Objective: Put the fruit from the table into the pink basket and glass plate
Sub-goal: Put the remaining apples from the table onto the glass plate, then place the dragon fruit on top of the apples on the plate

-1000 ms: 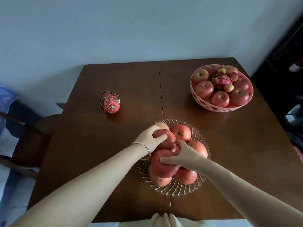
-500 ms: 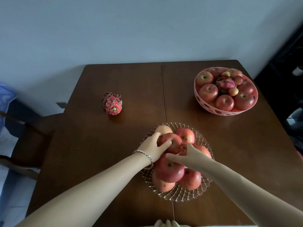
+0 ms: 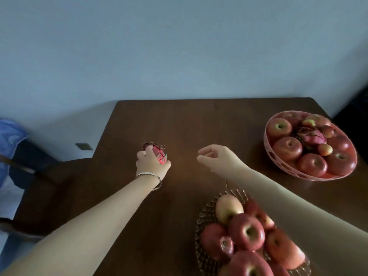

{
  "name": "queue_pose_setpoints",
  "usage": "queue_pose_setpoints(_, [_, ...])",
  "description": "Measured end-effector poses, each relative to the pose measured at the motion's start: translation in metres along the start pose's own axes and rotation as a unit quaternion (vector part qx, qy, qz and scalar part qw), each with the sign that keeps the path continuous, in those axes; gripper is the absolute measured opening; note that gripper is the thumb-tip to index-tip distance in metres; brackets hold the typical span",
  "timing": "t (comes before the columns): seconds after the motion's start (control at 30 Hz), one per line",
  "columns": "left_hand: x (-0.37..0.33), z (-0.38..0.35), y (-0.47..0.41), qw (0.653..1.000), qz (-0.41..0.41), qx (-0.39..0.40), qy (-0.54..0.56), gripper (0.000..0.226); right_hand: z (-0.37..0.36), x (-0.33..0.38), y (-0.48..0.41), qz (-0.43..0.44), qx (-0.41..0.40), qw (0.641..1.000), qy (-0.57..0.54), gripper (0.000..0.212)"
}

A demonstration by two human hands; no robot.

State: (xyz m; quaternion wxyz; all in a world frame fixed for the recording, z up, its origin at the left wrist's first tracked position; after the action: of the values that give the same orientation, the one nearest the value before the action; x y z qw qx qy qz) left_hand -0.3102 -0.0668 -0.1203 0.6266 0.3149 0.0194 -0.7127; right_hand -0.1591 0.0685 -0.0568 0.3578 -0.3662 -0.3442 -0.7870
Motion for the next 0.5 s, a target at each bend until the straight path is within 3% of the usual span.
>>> queue_pose_setpoints(0.1, [0.011, -0.007, -0.040, 0.994, 0.098, 0.036, -0.013, 0.096, -0.016, -0.002, -0.017, -0.015, -0.006, 1.000, -0.017, 0.026])
queue_pose_setpoints(0.2, [0.019, -0.025, -0.065, 0.985, 0.152, 0.063, 0.052, 0.098, -0.026, -0.016, -0.025, -0.034, -0.014, 0.999, -0.019, 0.023])
queue_pose_setpoints(0.4, [0.022, -0.029, -0.061, 0.981, 0.123, 0.042, 0.145, 0.081, -0.018, -0.043, -0.016, -0.063, -0.033, 0.997, -0.010, 0.020])
queue_pose_setpoints(0.5, [0.000, -0.023, -0.023, 0.962, 0.040, 0.113, 0.246, 0.076, -0.010, -0.045, -0.006, -0.057, -0.045, 0.997, -0.022, 0.014])
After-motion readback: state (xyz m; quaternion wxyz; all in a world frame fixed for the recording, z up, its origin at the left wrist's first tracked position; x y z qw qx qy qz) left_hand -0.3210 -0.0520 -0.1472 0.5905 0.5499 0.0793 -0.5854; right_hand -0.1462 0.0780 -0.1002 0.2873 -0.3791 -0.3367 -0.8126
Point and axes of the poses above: each hand's wrist, its own y-axis away from the middle knuckle, its own z-axis out of the back of the hand, x = y × z, the point moved 7 cm from there along -y, towards the middle knuckle, and after that the axes turned 7 degrees about z, right-handed, at the moved point
